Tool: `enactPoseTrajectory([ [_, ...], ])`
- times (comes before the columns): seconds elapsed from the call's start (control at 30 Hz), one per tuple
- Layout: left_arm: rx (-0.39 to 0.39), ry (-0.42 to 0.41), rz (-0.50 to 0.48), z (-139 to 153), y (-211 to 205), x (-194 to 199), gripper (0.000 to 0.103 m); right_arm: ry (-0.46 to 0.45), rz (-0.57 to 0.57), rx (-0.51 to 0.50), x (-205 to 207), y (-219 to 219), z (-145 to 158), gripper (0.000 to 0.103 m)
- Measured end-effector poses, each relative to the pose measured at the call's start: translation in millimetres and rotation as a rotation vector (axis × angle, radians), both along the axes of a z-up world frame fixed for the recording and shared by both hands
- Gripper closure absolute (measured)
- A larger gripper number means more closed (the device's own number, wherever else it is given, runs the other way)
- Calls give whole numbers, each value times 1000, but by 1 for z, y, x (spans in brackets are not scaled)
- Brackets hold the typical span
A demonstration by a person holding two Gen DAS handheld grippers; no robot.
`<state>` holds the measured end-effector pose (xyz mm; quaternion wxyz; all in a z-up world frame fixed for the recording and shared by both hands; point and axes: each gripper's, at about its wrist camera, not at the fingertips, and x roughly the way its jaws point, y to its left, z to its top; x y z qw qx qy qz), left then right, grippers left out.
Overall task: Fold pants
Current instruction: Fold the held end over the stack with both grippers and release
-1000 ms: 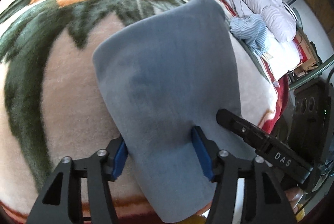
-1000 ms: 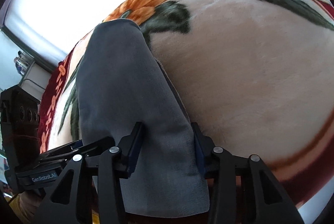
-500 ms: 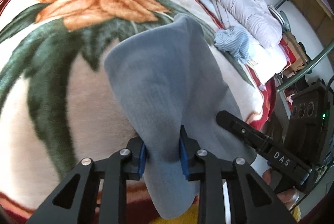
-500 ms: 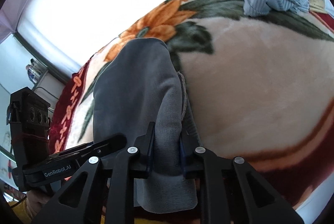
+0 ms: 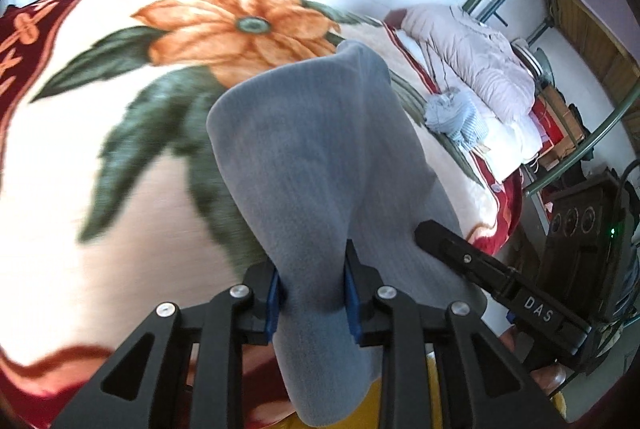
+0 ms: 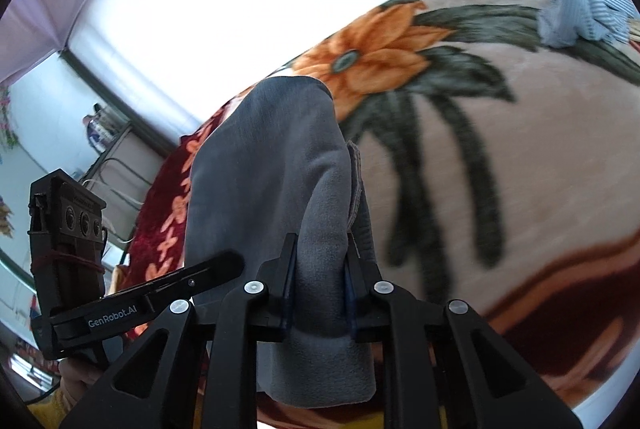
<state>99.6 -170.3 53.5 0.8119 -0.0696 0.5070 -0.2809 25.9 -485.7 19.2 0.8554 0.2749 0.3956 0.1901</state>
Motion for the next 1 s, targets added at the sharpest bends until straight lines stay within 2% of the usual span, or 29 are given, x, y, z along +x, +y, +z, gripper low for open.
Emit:
enactPoseTrajectory([
  [0.17,21,-25,15,15,52,-6,76,-8,47,6,-9,48,14,83],
  [0.43,85,-63,39,18,132,0,76,22,139,34,2,129,9,83],
  [0.67,79,10,90,-12,200,25,76,68,206,14,19,199,-12,83],
  [0.87,83,45,127,-46,221,43,73,92,207,-65,31,226,-35,82],
  [1.0,120,28,140,-64,221,43,59,88,210,-146,35,230,-47,81],
])
